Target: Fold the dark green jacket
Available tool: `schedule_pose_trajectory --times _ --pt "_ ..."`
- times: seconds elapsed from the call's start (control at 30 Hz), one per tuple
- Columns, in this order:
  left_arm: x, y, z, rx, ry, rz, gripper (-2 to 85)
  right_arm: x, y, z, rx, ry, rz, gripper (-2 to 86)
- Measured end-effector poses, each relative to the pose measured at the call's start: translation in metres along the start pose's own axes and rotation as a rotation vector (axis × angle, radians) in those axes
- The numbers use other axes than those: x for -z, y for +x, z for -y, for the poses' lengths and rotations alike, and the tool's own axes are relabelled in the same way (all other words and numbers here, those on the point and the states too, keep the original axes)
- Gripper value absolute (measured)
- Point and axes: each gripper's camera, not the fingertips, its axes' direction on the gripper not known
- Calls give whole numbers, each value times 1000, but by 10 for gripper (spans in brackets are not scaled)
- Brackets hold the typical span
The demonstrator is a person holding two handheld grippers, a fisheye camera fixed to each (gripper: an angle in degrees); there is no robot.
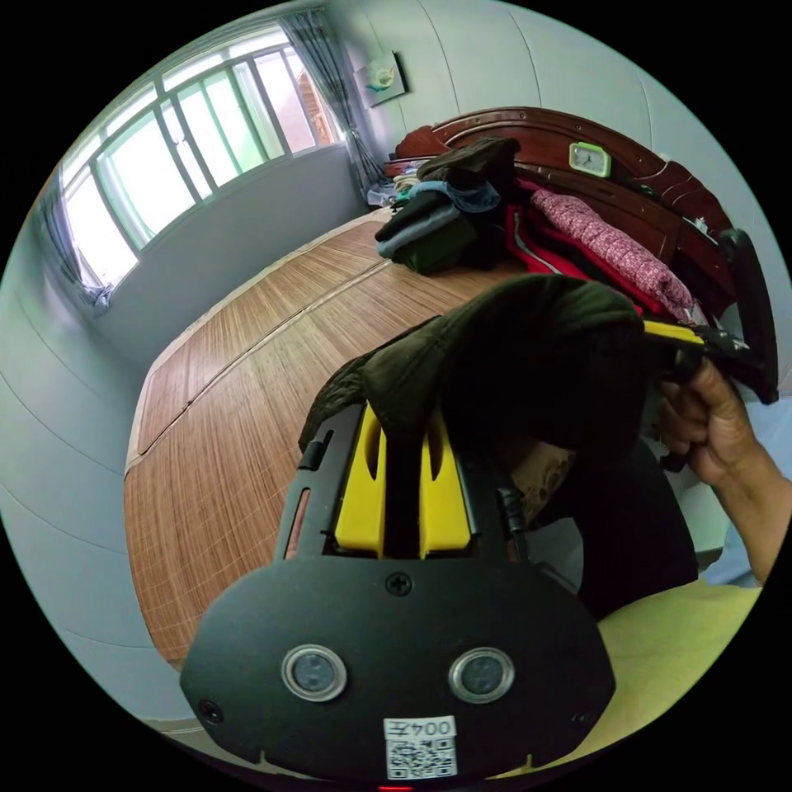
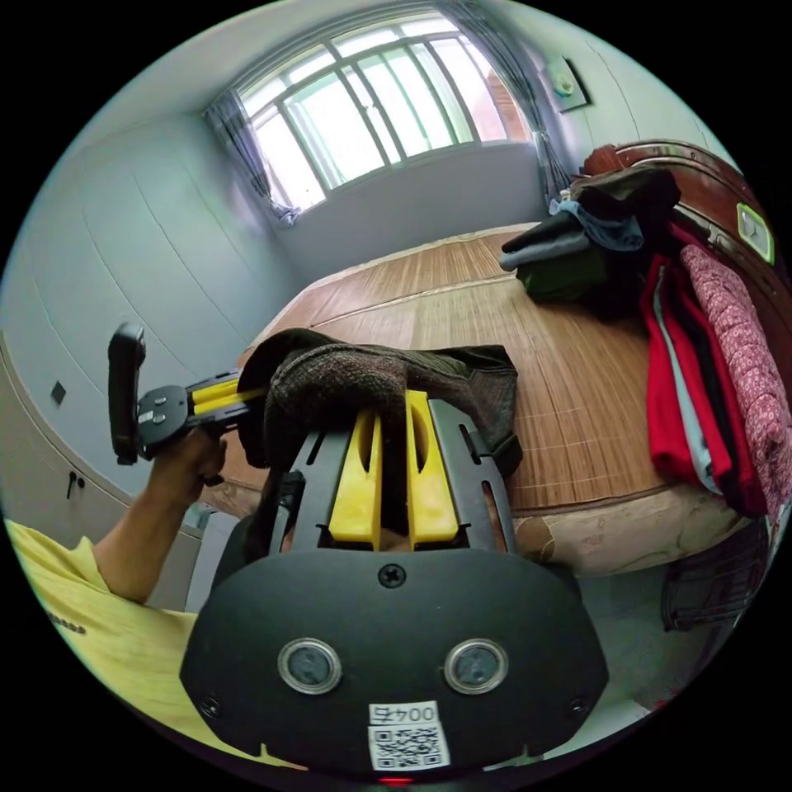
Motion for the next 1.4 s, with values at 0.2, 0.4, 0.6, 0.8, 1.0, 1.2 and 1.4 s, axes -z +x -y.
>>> schedule_pose_trajectory --times 0.2,0.4,0.6,0.8,1.0,1.2,1.4 --pt "3 -5 -20 -30 -6 -53 92 0 -10 39 80 -85 -20 51" --pt "66 -37 -76 -138 114 18 132 0 -47 88 290 -220 -61 38" --pt "108 -24 -67 -326 171 118 223 4 -103 117 545 -407 30 42" --pt "99 -3 -38 -514 206 317 177 47 -134 144 737 -500 158 46" --pt "144 -105 11 -122 250 -203 15 113 -103 171 678 -377 219 73" --pt "197 -180 23 41 274 -270 0 171 -1 111 389 -24 367 132" --pt "253 -217 21 31 322 -229 -2 133 4 14 352 120 104 181"
